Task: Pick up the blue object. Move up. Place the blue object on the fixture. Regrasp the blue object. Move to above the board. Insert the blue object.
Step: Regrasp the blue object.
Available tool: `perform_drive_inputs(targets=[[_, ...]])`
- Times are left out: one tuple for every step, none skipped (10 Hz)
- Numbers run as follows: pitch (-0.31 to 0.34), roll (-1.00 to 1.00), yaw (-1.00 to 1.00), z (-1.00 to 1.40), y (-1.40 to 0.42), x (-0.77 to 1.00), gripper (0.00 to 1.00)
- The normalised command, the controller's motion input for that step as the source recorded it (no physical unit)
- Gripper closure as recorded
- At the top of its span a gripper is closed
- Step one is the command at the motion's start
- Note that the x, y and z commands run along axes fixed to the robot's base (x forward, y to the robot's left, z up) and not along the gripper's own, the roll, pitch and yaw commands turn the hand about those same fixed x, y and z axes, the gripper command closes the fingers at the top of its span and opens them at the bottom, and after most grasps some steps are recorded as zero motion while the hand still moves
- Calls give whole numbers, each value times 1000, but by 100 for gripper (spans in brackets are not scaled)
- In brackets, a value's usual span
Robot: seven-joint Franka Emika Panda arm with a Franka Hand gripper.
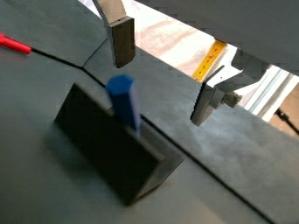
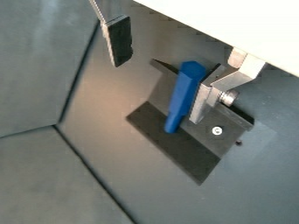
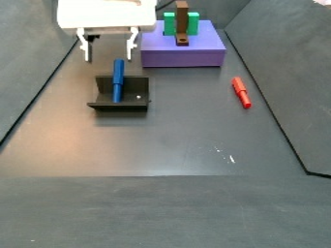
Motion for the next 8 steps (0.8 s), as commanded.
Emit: perform_drive_inputs(targets=[[-11, -243, 174, -277, 0, 0, 0], [-37, -180, 171, -297, 0, -54, 0], [-63, -143, 157, -191, 0, -146, 0], [-57, -86, 157, -214, 0, -114, 0], [-111, -146, 134, -189, 0, -126, 0], [-180, -231, 129, -189, 0, -160, 0], [-191, -266, 129, -180, 0, -157, 0], [-9, -117, 103, 0, 0, 0, 0]])
